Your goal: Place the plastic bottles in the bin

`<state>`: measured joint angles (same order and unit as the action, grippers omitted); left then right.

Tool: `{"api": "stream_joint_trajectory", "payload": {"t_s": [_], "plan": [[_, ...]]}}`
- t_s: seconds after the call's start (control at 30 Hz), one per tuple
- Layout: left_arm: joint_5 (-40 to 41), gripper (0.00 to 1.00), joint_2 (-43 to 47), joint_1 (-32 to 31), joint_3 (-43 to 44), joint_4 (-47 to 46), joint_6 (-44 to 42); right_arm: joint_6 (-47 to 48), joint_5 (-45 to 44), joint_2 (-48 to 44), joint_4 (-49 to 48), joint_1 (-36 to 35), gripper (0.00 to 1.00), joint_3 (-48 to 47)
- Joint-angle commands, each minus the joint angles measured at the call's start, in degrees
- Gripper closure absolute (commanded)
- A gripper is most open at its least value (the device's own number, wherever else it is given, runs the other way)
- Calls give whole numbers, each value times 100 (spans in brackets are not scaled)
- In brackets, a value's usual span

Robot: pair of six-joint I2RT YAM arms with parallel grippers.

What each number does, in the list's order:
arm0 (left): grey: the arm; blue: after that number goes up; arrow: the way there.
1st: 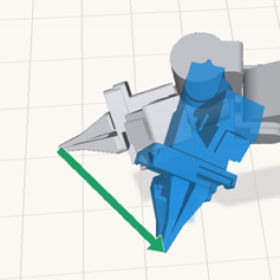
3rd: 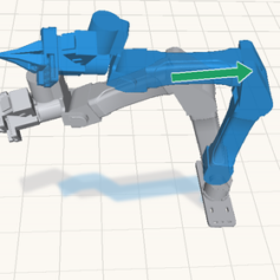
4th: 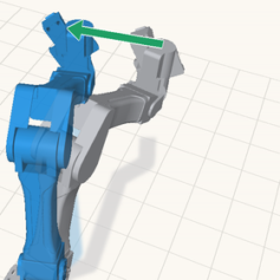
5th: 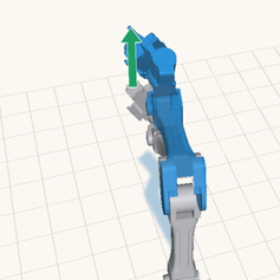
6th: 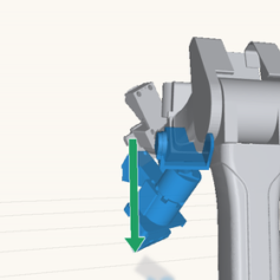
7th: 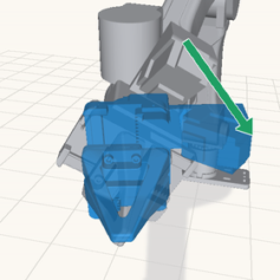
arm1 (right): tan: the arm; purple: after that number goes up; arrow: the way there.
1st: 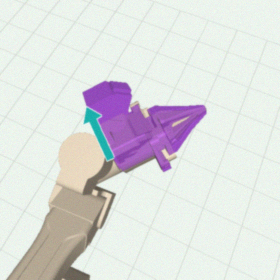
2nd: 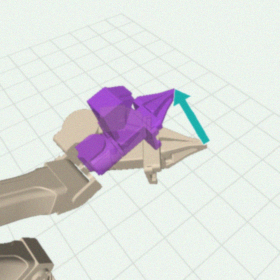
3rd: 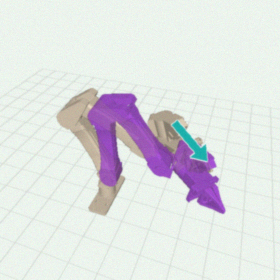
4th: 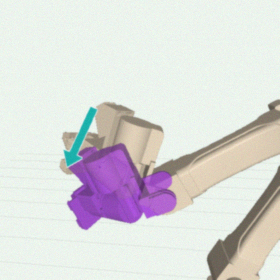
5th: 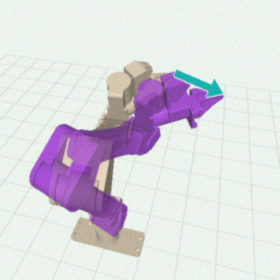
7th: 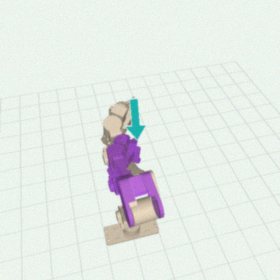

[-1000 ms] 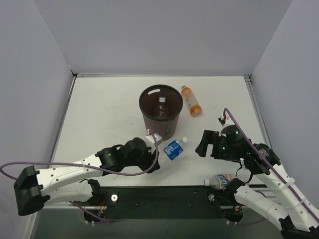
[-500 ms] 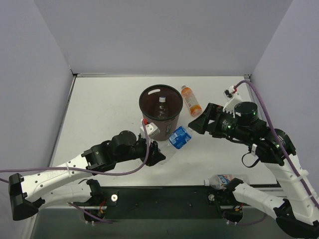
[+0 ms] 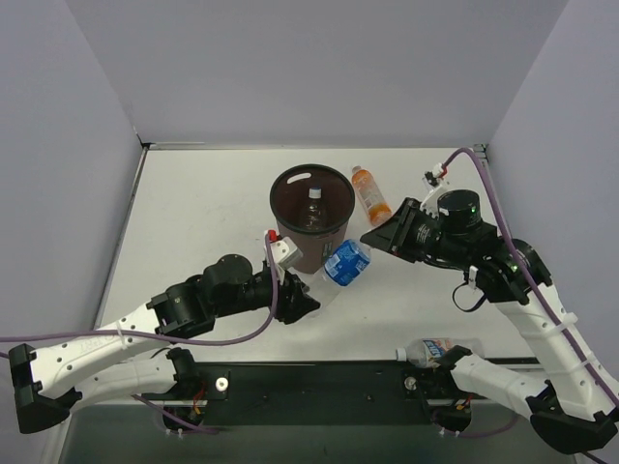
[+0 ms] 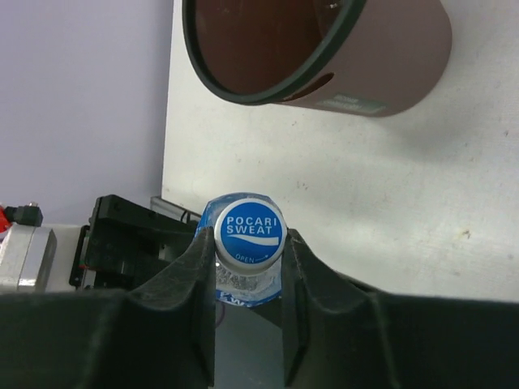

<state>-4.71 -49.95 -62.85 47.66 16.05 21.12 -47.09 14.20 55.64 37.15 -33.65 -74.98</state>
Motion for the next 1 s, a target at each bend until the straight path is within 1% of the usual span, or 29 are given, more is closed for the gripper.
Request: {"api": "stream_joint_trajectory", "payload": {"t_s": [0.0, 0.03, 0.1, 0.13, 0.17, 0.23, 0.27, 0.3, 0.37, 0.43, 0.47, 0.57, 0.67, 0.8, 0.97], "plan": [[162, 28, 3, -17, 156, -209, 22, 103, 31, 114, -278, 60, 98, -131], [398, 16, 3, -17, 156, -164, 119, 138, -4, 114, -278, 60, 100, -209], [558, 10, 47, -8, 165, -103, 268, 383, -170, 114, -278, 86, 100, -297], [655, 4, 56, -8, 173, -50, 382, 507, -232, 149, -269, 87, 100, -411], [934, 3, 65, -8, 174, 124, 514, 656, -285, 184, -269, 95, 100, -508], [1121, 3, 82, -8, 113, 318, 857, 1120, -478, 272, -234, 95, 100, -719], [1426, 3, 91, -17, 95, 694, 997, 1262, -566, 411, -182, 95, 100, -1033], [1620, 3, 126, -8, 68, 906, 1382, 1429, -671, 500, -155, 104, 100, -1201], [1938, 3, 266, -8, -107, 1345, 1692, 1807, -918, 720, -155, 95, 100, -1701], [1895, 2, 459, 1, -369, 1418, 1877, 2141, -1085, 956, -207, 95, 100, -2019], [1877, 3, 695, 1, -458, 1418, 1939, 2230, -1129, 1036, -260, 95, 100, -2282], [1825, 3, 1214, 9, -809, 1375, 2159, 2554, -1252, 1344, -541, 87, 100, -2538], [1728, 3, 1636, -8, -1064, 1234, 2124, 2871, -1401, 1660, -936, 51, 100, -2671], [1631, 3, 1796, 1, -1171, 1295, 2045, 3179, -1402, 2099, -1438, 8, 100, -2802], [1307, 3, 1577, 1, -1215, 1366, 2097, 3338, -1279, 2978, -1456, -115, 100, -3268]]}}
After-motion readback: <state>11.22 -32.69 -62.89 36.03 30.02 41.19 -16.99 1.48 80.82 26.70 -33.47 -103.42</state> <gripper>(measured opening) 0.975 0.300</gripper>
